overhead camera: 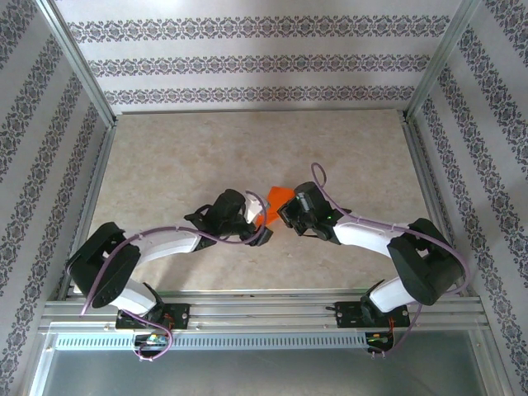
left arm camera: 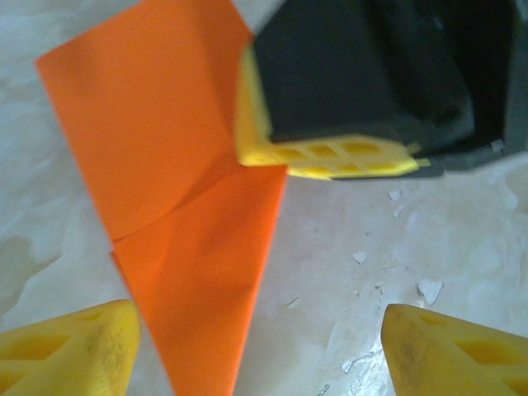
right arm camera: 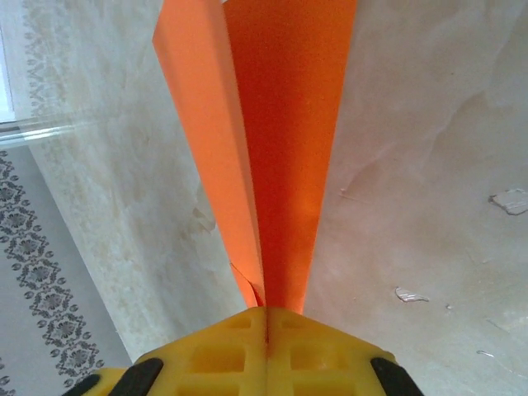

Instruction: Fold a paper plane with a square sheet of paper (pick it up from the middle)

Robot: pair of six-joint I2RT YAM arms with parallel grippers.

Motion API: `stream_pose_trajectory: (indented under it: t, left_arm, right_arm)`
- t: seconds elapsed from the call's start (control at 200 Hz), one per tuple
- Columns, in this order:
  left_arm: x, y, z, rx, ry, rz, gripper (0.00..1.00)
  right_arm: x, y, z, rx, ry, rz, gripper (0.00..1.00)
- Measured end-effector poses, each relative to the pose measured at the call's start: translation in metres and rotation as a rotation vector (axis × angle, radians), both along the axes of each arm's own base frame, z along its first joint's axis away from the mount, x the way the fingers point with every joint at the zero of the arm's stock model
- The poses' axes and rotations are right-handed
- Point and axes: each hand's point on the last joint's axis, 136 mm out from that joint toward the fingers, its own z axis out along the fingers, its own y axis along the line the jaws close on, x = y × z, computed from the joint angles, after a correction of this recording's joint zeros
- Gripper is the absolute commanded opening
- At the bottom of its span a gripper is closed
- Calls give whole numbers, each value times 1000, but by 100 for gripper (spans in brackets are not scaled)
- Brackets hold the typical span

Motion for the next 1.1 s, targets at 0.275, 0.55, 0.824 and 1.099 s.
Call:
stream_pose_trajectory:
  t: [0.275,0.55,0.824,1.099]
  left_arm:
    - [6,-14,-24,68,-139,-150,57]
    - [21,-14,-26,120,-258,-168,46]
    - [26,-13,-33,149,-280,-166,40]
    - [30,-13,-30,151,-302,-154,28]
  right_arm:
    - [1,-3,-1,25,32,-36,6]
    - [0,-2,0,46,53,-42,7]
    - [-1,-1,-2,69,81,-47,8]
    - [-4,1,-5,80,107,-45,17]
